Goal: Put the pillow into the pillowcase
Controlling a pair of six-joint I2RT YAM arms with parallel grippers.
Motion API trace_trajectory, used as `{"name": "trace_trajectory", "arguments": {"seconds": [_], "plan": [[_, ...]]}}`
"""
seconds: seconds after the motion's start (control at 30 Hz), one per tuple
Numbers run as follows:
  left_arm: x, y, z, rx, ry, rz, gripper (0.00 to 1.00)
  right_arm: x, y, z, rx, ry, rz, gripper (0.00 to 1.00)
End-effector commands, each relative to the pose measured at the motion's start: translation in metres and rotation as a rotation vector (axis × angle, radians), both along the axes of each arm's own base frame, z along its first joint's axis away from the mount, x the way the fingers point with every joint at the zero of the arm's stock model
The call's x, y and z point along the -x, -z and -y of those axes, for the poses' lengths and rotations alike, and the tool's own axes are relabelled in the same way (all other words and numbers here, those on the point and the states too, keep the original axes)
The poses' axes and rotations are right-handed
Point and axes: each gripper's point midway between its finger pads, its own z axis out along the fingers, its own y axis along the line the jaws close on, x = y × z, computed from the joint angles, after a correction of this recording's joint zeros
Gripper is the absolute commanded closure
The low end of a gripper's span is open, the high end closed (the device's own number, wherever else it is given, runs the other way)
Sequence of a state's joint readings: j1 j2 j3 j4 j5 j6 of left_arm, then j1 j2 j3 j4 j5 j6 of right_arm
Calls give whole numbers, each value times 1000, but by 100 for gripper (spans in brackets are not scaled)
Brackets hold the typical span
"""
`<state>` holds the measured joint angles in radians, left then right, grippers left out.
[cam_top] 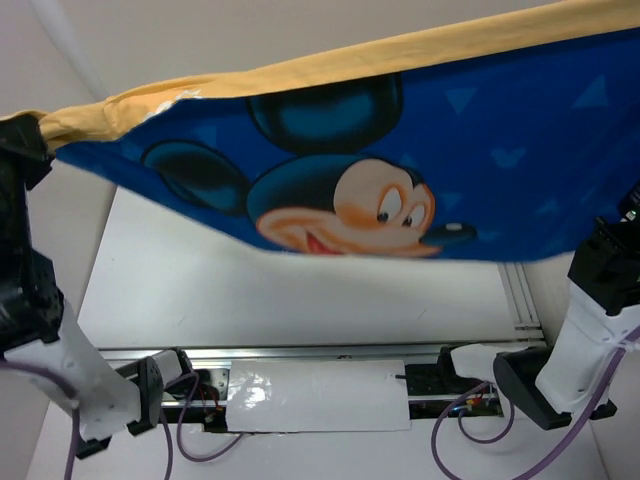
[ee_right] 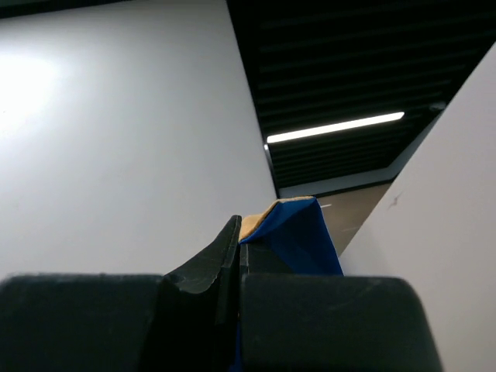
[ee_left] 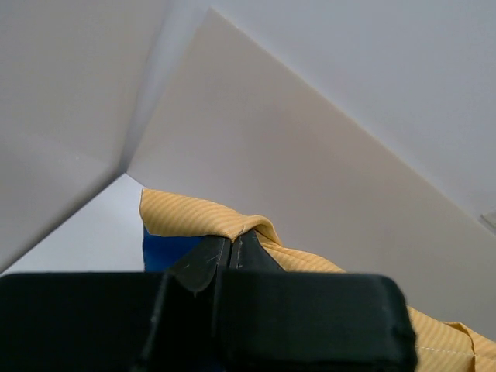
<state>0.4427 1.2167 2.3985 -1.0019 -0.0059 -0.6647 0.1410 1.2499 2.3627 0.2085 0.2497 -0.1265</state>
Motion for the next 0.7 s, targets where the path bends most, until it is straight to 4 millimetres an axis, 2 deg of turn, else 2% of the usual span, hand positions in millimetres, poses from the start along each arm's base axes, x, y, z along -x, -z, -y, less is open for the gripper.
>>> {"name": "trace_trajectory", "arguments": {"seconds": [0.0,0.03,0.1,0.13,0.17,0.2,0.23,0.27,0.3,0.33,0.37,0.4,0.43,0.47,0.5,0.53,0.57,0.6,0.63,0.67], "plan": [[17,-2,-42,-53,-242,-13,100,54,-6,37,-164,108,146,100],[11,6,-44,-45,-232,-37,100,45,-1,42,-189,125,110,100],[-13,26,-50,-21,-198,-106,100,5,12,43,-210,150,4,100],[-35,49,-52,14,-155,-163,100,-19,26,47,-248,178,-74,100],[-49,59,-57,24,-140,-187,100,-75,54,38,-241,179,-206,100],[-69,78,-64,46,-123,-238,100,-92,69,37,-258,192,-247,100],[-87,108,-68,90,-97,-305,100,-112,91,41,-295,218,-311,100],[-101,119,-72,98,-79,-321,100,-168,138,30,-260,252,-458,100],[-113,135,-74,113,-60,-349,100,-183,159,28,-263,257,-496,100],[-128,174,-79,151,-41,-425,100,-203,187,28,-305,252,-548,100],[-141,194,-78,170,2,-451,100,-239,242,25,-296,276,-662,100],[-151,211,-79,183,21,-470,100,-253,269,26,-316,274,-704,100],[-163,242,-79,189,37,-512,100,-265,294,27,-365,237,-716,100],[-172,262,-78,201,50,-543,100,-285,345,31,-372,256,-806,100],[-183,273,-78,179,56,-548,100,-302,374,31,-379,246,-854,99],[-188,303,-78,184,60,-605,97,-318,408,33,-394,217,-905,97],[-203,332,-76,190,104,-665,92,-341,435,33,-386,220,-965,93],[-212,349,-76,190,137,-700,66,-354,457,35,-394,230,-1011,73],[-229,376,-78,197,170,-771,48,-367,457,43,-421,236,-1015,55],[-231,363,-78,190,169,-757,32,-381,466,42,-425,240,-1059,37]]}}
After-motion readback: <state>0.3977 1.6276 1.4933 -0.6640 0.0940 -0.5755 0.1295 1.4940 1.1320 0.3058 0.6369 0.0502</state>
